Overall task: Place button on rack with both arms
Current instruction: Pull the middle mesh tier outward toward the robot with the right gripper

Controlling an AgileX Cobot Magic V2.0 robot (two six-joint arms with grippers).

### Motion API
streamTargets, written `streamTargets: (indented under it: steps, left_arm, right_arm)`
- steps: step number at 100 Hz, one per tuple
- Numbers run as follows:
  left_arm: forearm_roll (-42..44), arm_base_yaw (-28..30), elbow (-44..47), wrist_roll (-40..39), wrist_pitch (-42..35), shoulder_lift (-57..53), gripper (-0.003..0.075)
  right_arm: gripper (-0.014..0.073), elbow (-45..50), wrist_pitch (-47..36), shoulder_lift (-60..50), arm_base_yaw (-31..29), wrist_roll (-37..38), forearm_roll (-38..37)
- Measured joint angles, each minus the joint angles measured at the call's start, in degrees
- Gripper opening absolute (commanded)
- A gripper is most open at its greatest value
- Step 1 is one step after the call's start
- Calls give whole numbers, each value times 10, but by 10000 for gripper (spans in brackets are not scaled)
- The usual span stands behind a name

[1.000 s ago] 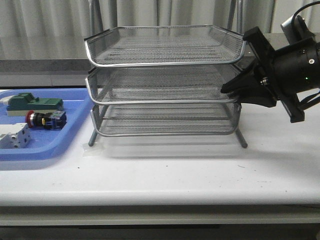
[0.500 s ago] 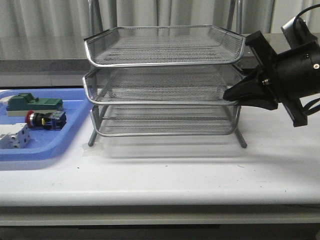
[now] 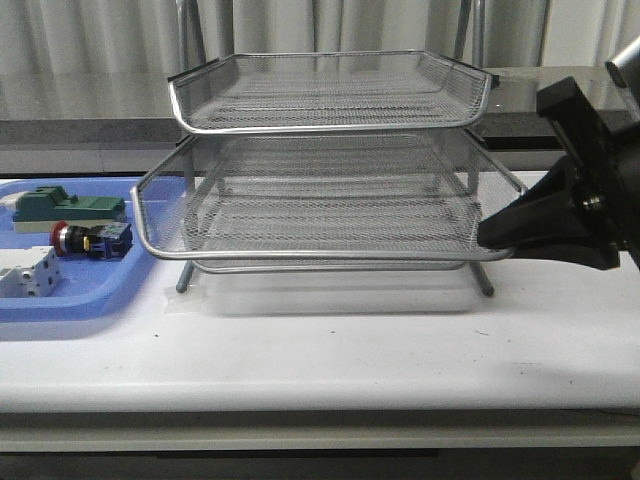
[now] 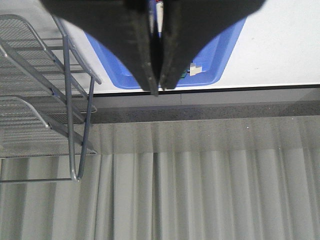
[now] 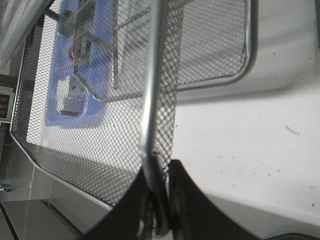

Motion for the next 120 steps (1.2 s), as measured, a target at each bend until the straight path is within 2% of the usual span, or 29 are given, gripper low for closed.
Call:
streamTargets:
  steps: [55, 65, 79, 91, 120]
  left_arm:
    - [0, 0, 0, 0, 0, 0, -20]
    - [0, 0, 0, 0, 0, 0, -20]
    - [0, 0, 0, 0, 0, 0, -20]
    - [0, 0, 0, 0, 0, 0, -20]
    - [0, 0, 0, 0, 0, 0, -20]
  right_arm:
    - [-57, 36, -6, -33, 0, -9, -11]
    - [24, 36, -3, -33, 0, -13, -11]
    - [268, 37, 8, -33, 0, -23, -17]
    - [412, 38, 28, -33, 0, -27, -19]
    - [424, 38, 58, -54, 0, -21, -97]
